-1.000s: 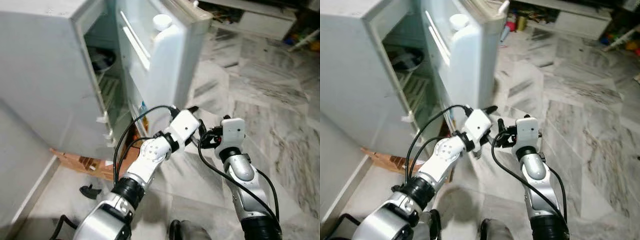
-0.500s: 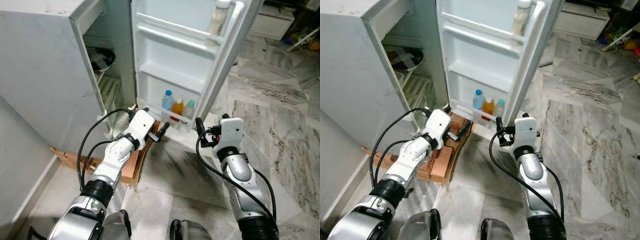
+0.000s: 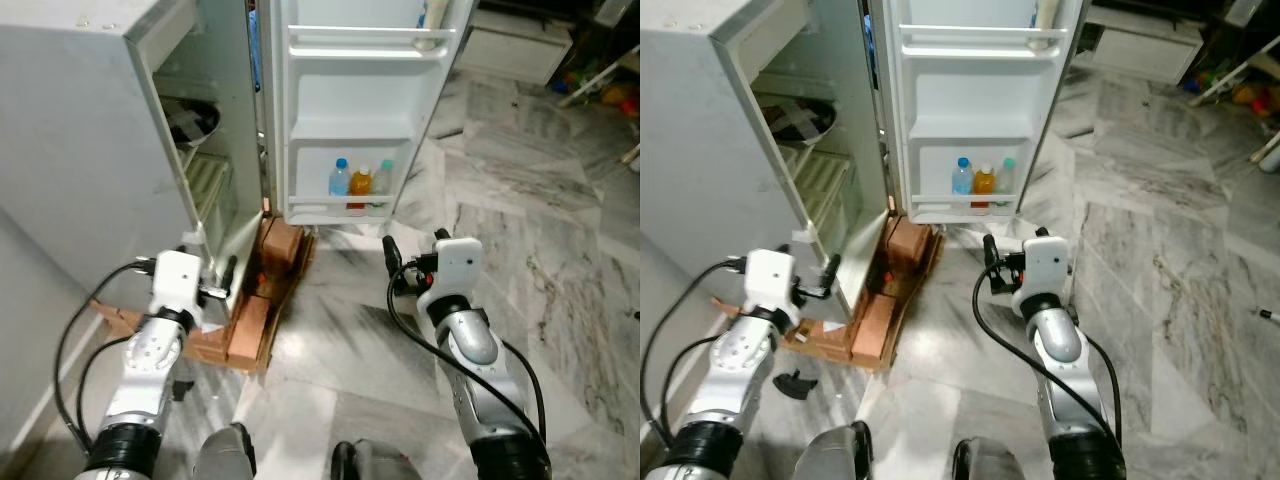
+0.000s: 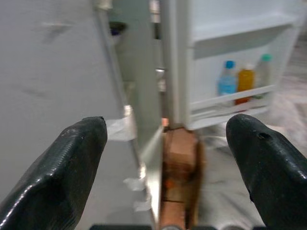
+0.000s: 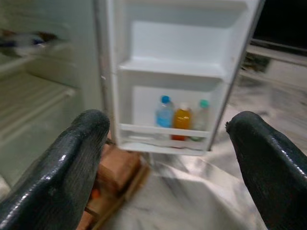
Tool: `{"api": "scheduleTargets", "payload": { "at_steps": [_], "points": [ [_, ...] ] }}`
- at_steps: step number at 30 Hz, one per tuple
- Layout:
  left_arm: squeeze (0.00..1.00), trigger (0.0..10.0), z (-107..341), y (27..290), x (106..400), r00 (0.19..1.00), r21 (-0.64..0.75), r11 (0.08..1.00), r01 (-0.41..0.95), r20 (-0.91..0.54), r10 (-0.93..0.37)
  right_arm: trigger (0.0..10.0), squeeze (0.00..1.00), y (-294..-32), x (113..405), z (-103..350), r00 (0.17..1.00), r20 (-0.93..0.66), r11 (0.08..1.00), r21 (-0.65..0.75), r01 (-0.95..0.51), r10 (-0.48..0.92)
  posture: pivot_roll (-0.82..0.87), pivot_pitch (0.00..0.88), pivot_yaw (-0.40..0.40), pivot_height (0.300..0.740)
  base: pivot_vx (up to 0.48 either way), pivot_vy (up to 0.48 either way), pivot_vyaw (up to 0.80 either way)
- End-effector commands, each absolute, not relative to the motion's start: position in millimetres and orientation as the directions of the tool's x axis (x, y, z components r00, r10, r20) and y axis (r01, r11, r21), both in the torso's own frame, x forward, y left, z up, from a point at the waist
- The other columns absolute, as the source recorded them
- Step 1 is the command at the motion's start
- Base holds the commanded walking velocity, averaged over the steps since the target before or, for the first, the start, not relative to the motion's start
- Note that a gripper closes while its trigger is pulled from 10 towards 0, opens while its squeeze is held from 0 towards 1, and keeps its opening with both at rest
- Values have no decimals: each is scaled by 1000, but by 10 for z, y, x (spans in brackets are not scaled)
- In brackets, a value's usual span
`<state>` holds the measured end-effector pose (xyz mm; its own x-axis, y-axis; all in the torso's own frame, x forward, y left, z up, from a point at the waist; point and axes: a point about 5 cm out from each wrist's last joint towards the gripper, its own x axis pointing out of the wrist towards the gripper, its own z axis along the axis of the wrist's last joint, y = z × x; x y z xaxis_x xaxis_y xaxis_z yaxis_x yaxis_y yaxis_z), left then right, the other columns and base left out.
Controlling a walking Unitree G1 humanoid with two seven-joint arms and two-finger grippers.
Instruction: Restocking fridge
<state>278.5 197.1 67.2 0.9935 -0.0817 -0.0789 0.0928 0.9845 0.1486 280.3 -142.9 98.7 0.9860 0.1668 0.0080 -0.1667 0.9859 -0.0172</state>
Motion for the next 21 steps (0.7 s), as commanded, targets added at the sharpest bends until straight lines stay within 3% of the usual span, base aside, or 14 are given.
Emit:
{"api": "scheduleTargets", "payload": {
  "at_steps": [1,13,21],
  "points": [
    [0,10000,718,1998,2776,995,142,987,71,-74,-61,10000,0,-1439,2820,1037,986,29,986,-9,-165,165,-1,88,-53,740,0,-454,756],
    [0,10000,929,1999,2784,996,182,980,76,-58,-67,10000,0,-1401,2920,1209,980,89,984,-11,-177,177,29,135,-20,740,0,-438,716],
    [0,10000,870,1896,2705,989,154,980,124,-96,-110,10000,0,-1439,2878,1162,986,70,988,-16,-153,154,11,132,-31,740,255,-405,708]
  ]
}}
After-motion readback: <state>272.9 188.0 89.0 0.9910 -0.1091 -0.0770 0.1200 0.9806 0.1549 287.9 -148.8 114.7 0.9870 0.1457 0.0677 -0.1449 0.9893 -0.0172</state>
